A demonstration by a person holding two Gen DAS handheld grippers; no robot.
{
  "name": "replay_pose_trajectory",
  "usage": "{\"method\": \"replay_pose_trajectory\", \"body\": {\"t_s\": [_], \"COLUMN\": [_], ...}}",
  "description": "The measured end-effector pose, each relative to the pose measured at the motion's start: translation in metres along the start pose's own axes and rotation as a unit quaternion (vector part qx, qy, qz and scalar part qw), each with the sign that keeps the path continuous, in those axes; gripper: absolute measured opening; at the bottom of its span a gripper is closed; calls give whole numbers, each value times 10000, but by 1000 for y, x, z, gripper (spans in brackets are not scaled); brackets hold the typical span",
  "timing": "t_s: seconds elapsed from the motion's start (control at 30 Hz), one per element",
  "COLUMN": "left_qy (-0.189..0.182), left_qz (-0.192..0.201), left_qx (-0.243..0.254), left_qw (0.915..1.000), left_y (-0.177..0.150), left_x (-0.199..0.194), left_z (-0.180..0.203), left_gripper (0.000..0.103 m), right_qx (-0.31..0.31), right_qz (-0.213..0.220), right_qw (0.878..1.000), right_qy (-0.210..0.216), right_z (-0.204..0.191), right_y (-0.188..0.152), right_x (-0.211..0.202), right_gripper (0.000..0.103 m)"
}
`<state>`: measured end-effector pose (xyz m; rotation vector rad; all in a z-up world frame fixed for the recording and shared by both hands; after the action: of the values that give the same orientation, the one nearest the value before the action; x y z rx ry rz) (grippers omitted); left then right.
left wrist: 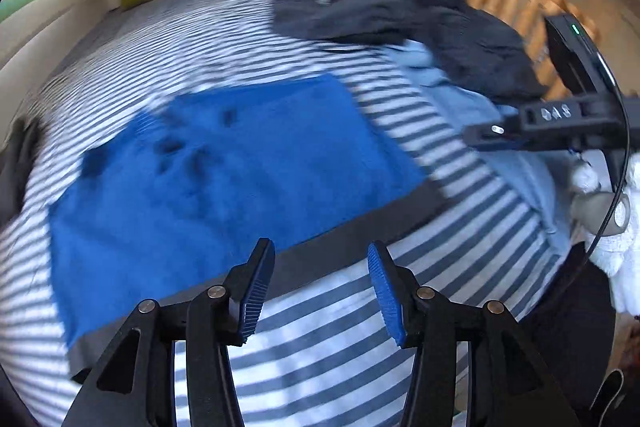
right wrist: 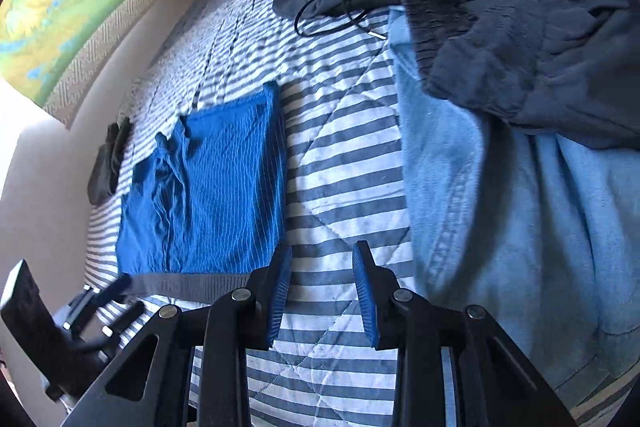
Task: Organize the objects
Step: 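Grasp the shorts edge with the left gripper and fold it over the other half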
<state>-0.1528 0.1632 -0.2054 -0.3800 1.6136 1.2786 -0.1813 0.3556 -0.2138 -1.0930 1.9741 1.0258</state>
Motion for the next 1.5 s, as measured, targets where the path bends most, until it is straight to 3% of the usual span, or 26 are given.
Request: {"method": "replay_pose_trajectory", "body": {"t_s": [0.1,0.17,0.3,0.37,0.43,0.47,0.57,0.63,0.9,1.2,1.27,1.3,1.33,1.5], "left_qy": [-184,-194,-6,-44,-103,-123,-240,-341,-768,-1020,-1056,-1097,-1121,-1149], "left_qz": [-111,-202,-405,-496,-545,-599,-562,-535,-383,-225,-189,-167,-150,45], "left_qx": [318,482,591,481,315,235,92,-20,-504,-699,-725,-749,-767,-950], "left_qw": [9993,9984,9974,9976,9980,9979,9981,9980,9950,9921,9916,9910,9906,9888], "left_y": [18,28,34,35,36,35,36,38,41,48,48,49,49,45], "left_x": [27,47,82,90,94,96,100,99,80,65,64,62,60,42], "left_z": [51,75,91,89,82,79,68,63,48,38,36,35,34,15], "left_gripper": [63,63,63,61,44,43,27,10,5,5,5,5,4,4], "right_qx": [77,6,-20,-109,-197,-231,-265,-267,-88,-186,-180,-191,-202,-120], "right_qz": [12,46,-30,-62,-83,-109,-192,-223,-211,-379,-383,-400,-411,-158], "right_qw": [9999,10000,9998,9997,9996,9995,9993,9992,9988,9986,9987,9988,9988,9997], "right_qy": [115,69,179,201,188,166,184,183,438,321,272,192,160,161], "right_z": [7,9,7,3,1,-1,-4,-6,-24,-47,-50,-50,-51,-60], "right_y": [6,13,22,28,32,35,42,48,82,103,104,104,105,114], "right_x": [-4,-6,-1,4,9,13,24,32,62,104,106,106,106,90], "right_gripper": [28,29,29,29,29,29,30,30,31,35,27,10,4,3]}}
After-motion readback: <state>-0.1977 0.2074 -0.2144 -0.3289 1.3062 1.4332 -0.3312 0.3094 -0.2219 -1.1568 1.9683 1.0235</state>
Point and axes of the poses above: each gripper's, at about its wrist camera, not at the fingertips, and x roughly the way its jaws point, z to its right, y to its top, the point moved 9 cm from there along x, roughly the way its jaws point
